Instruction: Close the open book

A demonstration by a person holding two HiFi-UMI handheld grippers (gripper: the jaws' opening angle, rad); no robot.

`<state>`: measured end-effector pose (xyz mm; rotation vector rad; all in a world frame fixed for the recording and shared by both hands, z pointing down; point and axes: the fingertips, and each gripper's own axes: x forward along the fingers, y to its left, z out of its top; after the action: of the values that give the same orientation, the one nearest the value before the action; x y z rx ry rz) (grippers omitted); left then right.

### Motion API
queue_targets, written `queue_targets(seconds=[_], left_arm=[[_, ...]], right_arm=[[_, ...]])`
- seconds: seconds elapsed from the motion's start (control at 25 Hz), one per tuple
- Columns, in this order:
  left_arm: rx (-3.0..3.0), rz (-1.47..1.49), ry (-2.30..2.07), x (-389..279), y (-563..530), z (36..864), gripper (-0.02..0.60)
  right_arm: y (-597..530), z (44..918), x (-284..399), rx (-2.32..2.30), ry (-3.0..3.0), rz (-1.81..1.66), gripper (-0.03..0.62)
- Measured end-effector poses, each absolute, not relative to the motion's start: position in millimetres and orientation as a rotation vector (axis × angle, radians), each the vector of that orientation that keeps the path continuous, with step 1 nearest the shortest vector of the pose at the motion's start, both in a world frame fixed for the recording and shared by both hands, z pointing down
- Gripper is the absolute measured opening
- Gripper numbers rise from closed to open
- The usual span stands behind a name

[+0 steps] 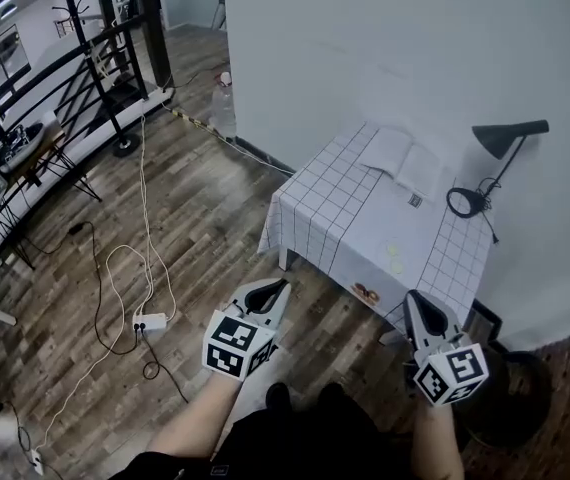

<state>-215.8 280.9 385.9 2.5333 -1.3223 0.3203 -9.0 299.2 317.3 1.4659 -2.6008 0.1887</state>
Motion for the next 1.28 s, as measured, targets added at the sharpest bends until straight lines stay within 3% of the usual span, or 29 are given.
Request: queue_targets(seconds=[0.36,0.76,1.28], left_arm=[[2.494,0.367,-1.321,-179,198,405,0.018],[2.465,0.393,-1.403,-85,61,390,0.018],[2.427,0.42,-1.421,-36,-31,398,0.018]], right_arm=[[205,338,25,1.426,-2.633,0.27,0.005],[58,337,106,1.295,-2.724,0.26,0.005],[-22,383,148,1.226,-2.716,0.387,0.005]])
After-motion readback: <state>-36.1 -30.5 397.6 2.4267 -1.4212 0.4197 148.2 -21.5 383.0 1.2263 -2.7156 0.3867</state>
